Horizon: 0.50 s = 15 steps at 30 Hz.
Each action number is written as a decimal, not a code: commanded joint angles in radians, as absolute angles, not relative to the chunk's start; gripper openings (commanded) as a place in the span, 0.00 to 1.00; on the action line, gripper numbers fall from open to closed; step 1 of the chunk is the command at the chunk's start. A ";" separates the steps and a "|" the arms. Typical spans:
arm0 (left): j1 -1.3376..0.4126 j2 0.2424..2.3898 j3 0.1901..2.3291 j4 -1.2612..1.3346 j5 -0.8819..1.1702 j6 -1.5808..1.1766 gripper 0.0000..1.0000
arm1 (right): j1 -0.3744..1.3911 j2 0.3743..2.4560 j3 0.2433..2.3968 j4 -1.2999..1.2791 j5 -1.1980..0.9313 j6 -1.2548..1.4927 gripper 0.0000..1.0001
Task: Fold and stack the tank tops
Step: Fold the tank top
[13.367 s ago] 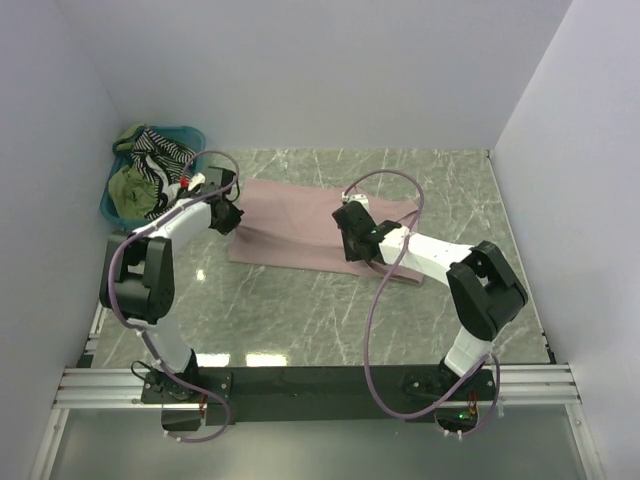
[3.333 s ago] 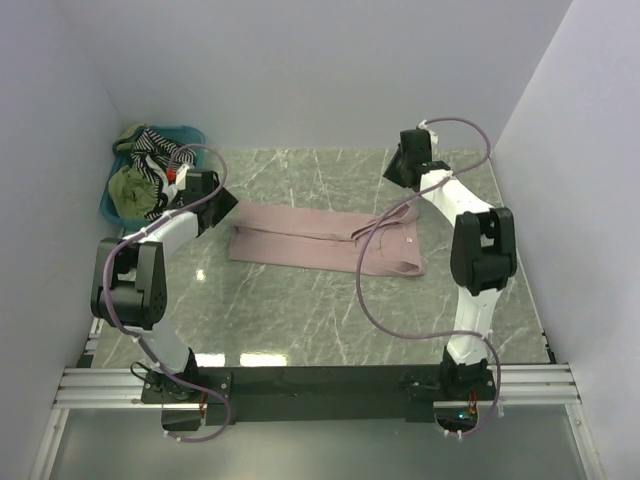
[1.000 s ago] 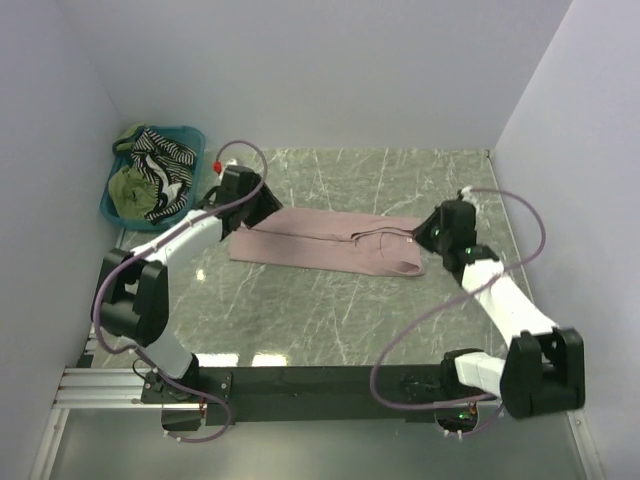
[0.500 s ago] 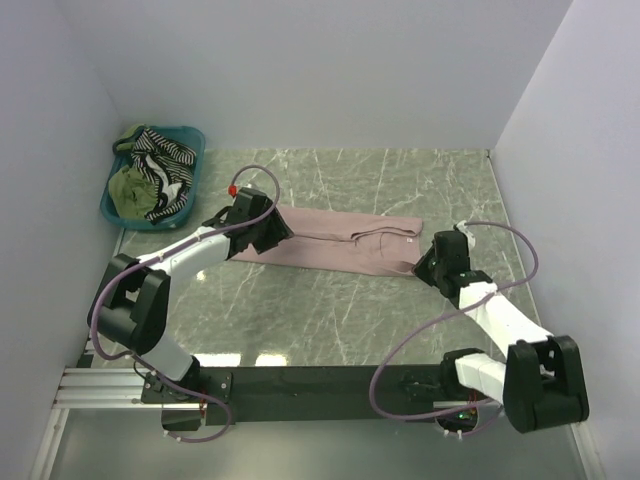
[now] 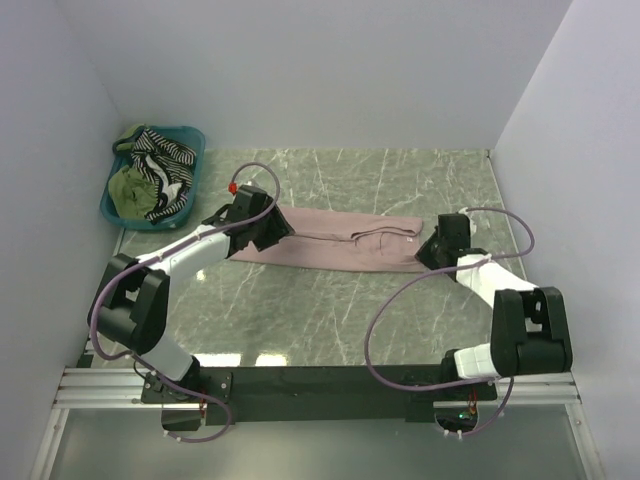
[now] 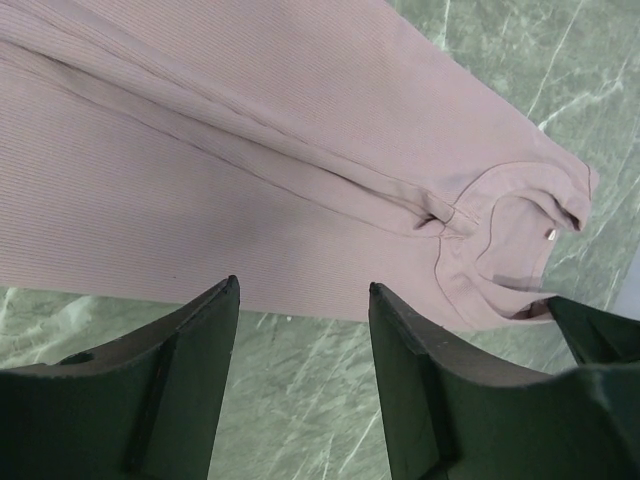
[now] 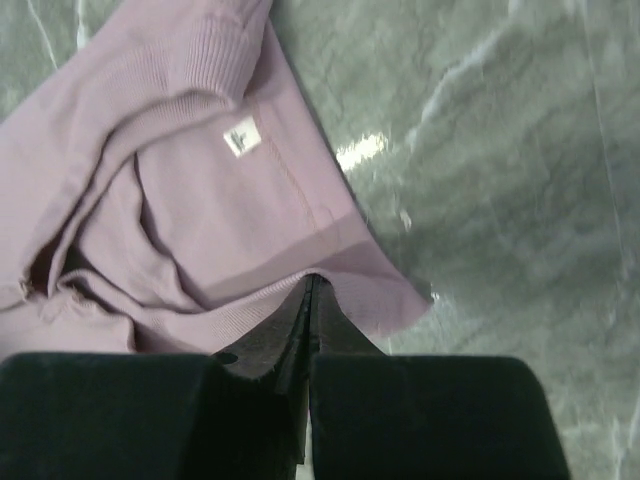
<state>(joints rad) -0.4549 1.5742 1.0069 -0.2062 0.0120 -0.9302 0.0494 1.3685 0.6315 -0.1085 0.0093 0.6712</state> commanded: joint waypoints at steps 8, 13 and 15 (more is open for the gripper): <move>-0.453 1.605 1.000 -0.153 -0.044 -0.962 0.63 | 0.005 1.551 0.742 -0.123 -0.014 0.641 0.00; -0.416 1.597 0.977 -0.192 -0.162 -0.983 0.66 | -0.034 1.559 0.750 -0.149 -0.012 0.641 0.00; -0.385 1.606 0.977 -0.218 -0.184 -1.002 0.66 | -0.046 1.563 0.768 -0.175 -0.023 0.640 0.00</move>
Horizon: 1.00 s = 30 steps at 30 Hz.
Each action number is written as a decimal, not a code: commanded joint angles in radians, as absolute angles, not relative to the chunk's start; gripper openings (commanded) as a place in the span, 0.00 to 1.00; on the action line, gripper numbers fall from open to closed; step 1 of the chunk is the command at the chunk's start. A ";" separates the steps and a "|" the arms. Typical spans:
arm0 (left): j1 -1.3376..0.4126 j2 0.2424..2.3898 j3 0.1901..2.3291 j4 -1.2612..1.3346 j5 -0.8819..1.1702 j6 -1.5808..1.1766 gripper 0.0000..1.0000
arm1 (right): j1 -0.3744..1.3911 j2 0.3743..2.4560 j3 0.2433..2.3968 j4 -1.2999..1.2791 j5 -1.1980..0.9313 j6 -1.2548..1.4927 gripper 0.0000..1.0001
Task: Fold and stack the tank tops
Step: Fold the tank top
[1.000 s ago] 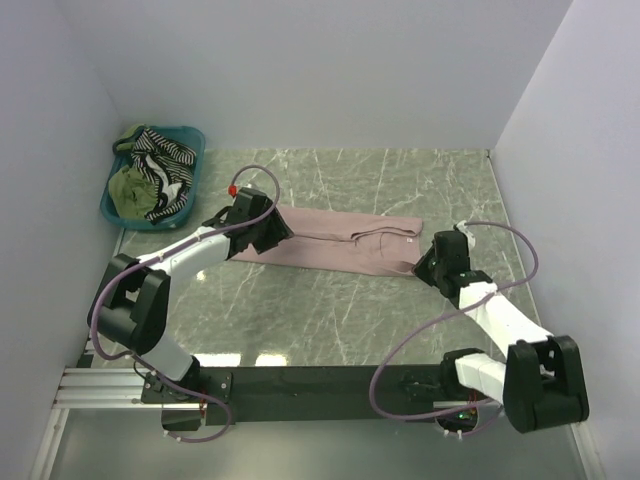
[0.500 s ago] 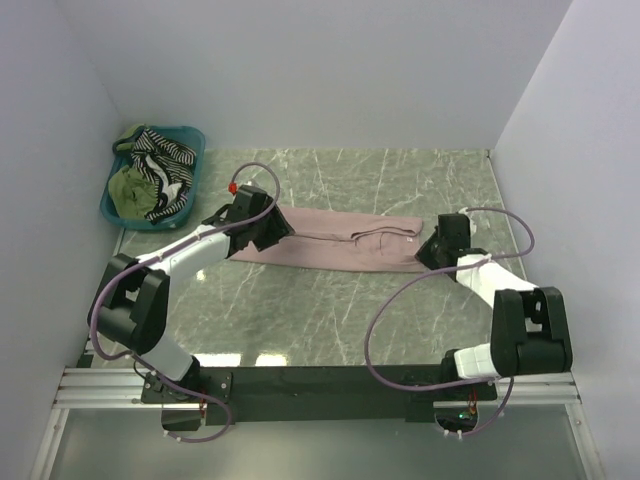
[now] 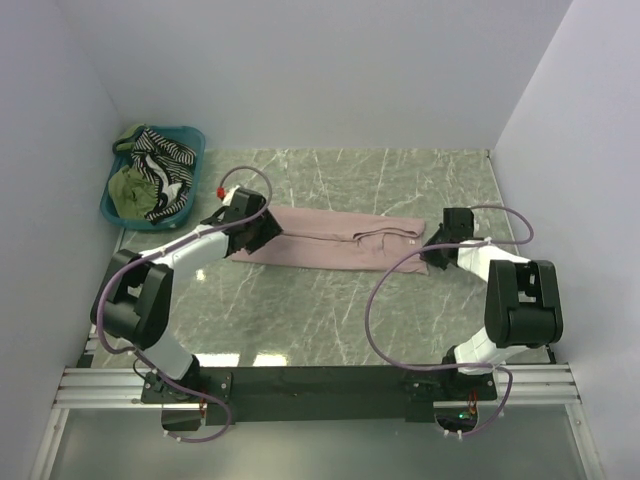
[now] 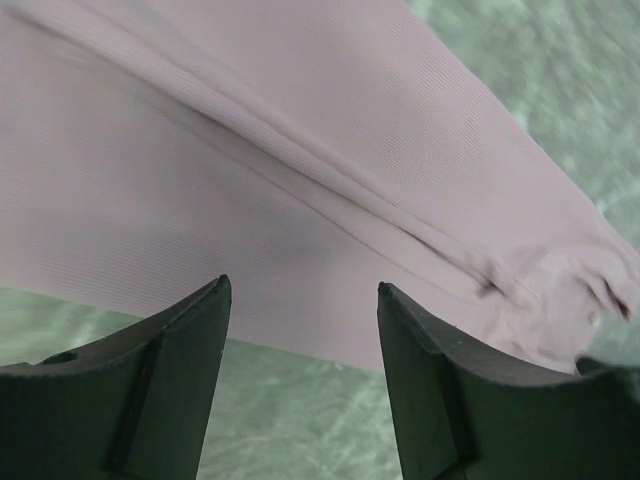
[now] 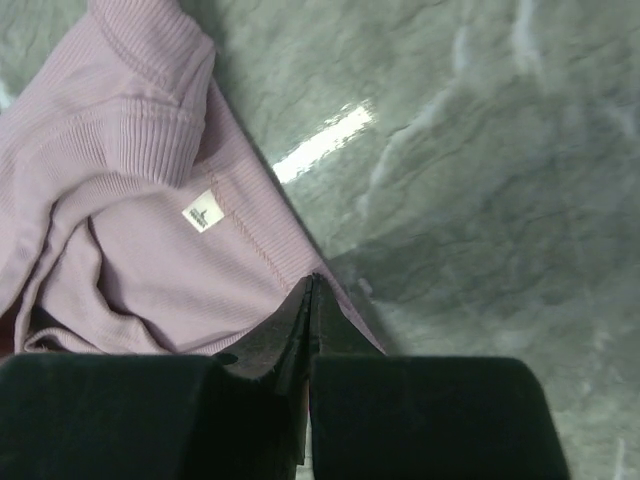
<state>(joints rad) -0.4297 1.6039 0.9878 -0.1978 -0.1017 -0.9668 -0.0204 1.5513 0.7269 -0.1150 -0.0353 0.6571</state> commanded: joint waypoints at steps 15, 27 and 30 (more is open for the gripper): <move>-0.365 1.838 1.435 -0.544 -0.452 -0.757 0.61 | -0.052 1.537 0.887 -0.204 -0.034 0.678 0.08; -0.374 1.888 1.539 -0.462 -0.042 -0.194 0.67 | 0.172 1.333 0.810 -0.268 0.132 0.931 0.33; -0.379 1.897 1.578 -0.575 0.116 -0.083 0.76 | 0.175 1.348 0.793 -0.253 0.118 0.974 0.36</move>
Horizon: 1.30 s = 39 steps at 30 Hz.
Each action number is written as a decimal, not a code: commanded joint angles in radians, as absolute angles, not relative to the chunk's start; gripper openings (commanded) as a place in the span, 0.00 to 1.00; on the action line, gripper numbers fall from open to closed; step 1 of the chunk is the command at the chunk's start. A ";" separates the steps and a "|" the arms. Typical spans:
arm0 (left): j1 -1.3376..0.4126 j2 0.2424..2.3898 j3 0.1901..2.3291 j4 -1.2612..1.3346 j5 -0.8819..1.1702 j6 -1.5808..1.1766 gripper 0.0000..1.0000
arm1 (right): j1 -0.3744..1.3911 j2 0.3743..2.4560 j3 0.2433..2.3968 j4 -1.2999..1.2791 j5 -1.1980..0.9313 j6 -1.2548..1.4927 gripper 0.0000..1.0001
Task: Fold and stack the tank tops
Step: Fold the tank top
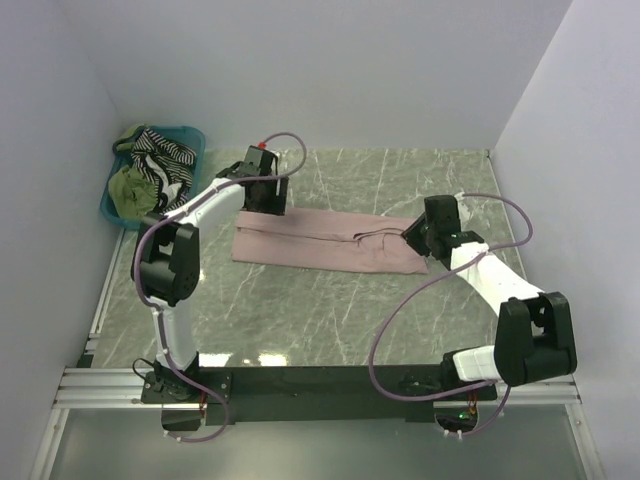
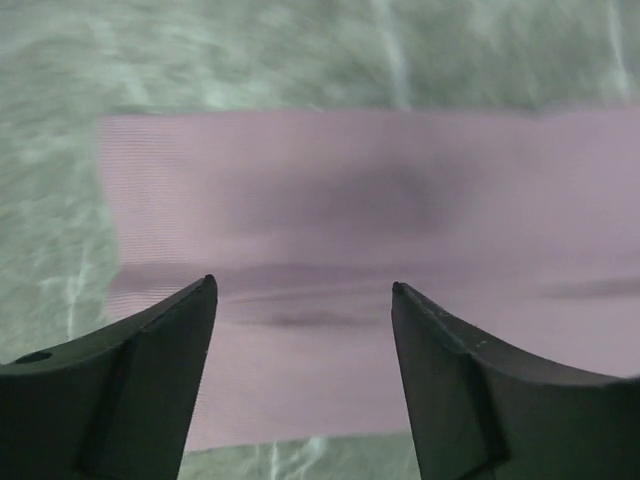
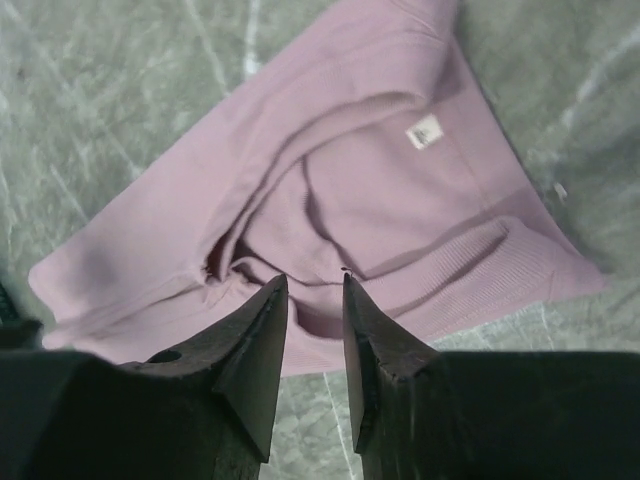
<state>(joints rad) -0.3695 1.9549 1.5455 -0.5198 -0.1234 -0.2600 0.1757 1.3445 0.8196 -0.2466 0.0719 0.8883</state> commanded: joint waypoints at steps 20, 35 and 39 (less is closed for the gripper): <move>-0.459 1.867 1.367 -0.266 0.191 0.317 0.84 | 0.130 1.592 0.925 -0.345 0.135 1.164 0.41; -0.446 1.967 1.333 -0.192 0.233 0.180 0.82 | 0.097 1.779 1.081 -0.459 0.196 1.192 0.41; -0.456 1.967 1.308 -0.198 0.245 0.160 0.83 | 0.084 1.801 1.123 -0.479 0.199 1.172 0.41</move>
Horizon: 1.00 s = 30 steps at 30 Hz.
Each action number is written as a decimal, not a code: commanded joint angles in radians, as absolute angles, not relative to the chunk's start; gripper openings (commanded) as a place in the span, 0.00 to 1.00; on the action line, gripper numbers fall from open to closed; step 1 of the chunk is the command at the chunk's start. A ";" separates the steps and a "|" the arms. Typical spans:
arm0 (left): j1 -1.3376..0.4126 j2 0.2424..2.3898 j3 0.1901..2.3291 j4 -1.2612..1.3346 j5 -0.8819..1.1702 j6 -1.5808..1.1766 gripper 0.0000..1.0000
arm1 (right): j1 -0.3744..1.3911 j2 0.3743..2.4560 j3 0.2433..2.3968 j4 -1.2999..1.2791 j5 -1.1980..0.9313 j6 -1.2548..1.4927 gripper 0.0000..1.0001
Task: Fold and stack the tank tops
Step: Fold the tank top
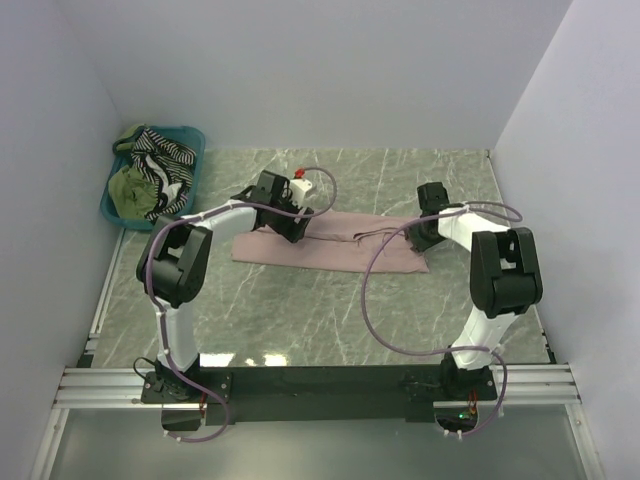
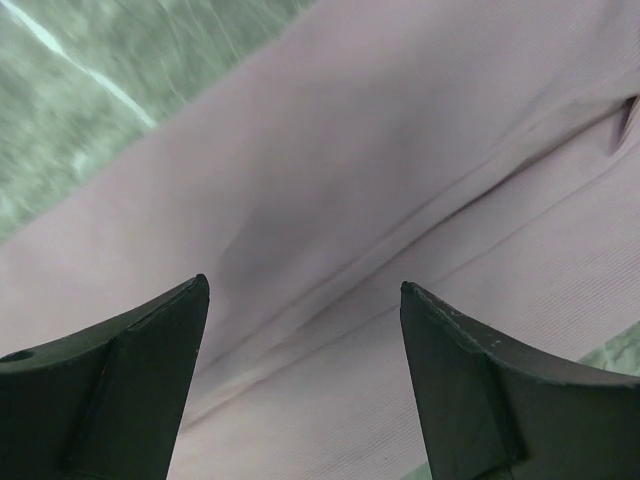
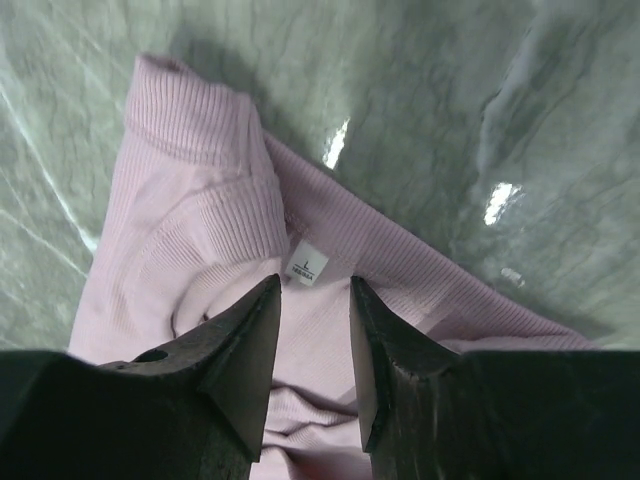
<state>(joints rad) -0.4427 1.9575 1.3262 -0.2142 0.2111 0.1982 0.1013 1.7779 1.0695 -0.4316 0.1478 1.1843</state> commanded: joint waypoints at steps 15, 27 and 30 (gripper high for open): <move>-0.485 2.108 1.516 -0.500 0.006 -0.069 0.79 | 0.068 1.994 1.408 -0.614 0.176 1.068 0.40; -0.541 1.982 1.274 -0.424 -0.037 -0.624 0.78 | 0.064 2.200 1.744 -0.706 0.132 0.910 0.37; -0.569 1.936 1.163 -0.339 0.018 -0.820 0.78 | 0.064 2.261 1.845 -0.726 0.086 0.839 0.36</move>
<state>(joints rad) -0.5331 1.9404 1.2709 -0.2970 -0.0803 -0.5293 0.0738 2.2204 1.7435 -0.6868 0.1070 0.9329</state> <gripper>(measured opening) 0.780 0.370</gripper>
